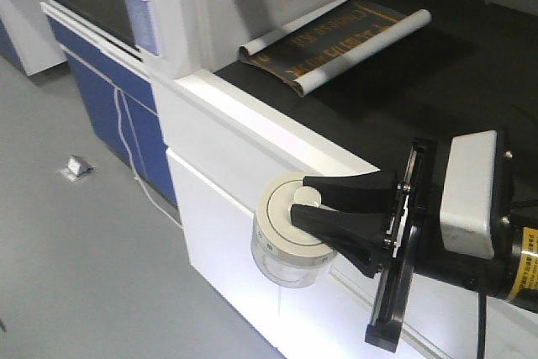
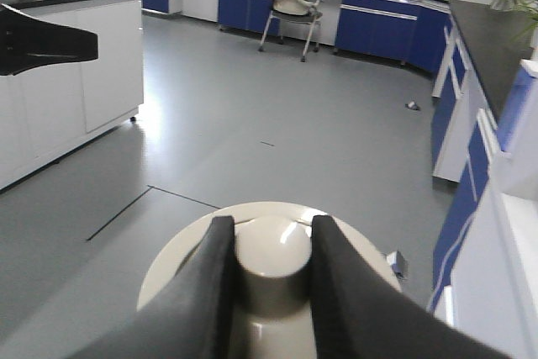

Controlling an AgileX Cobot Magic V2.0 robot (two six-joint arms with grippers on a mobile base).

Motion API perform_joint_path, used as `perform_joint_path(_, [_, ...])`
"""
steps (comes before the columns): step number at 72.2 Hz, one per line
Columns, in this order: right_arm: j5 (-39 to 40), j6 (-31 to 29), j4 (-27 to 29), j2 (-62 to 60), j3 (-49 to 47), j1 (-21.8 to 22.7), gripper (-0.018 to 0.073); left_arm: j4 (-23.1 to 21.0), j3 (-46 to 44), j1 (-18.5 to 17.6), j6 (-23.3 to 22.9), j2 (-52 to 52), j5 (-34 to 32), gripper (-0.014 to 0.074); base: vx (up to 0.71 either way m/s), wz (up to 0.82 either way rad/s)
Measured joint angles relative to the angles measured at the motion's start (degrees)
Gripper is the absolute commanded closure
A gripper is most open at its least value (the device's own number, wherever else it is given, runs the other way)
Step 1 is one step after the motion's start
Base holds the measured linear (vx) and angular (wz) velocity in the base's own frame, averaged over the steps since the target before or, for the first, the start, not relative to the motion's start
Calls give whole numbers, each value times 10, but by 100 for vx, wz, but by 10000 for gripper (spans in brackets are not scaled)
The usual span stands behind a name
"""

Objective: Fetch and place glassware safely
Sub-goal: 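Hold the jar in the right gripper while the base drives to the bench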

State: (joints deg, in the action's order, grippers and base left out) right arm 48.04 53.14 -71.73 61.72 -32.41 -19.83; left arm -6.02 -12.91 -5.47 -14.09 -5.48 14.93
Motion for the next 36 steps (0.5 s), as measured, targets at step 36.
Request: perform_joint_path(36, [0,0,0,0,0,0,563,0,0,0,0,0,0,603,3,74])
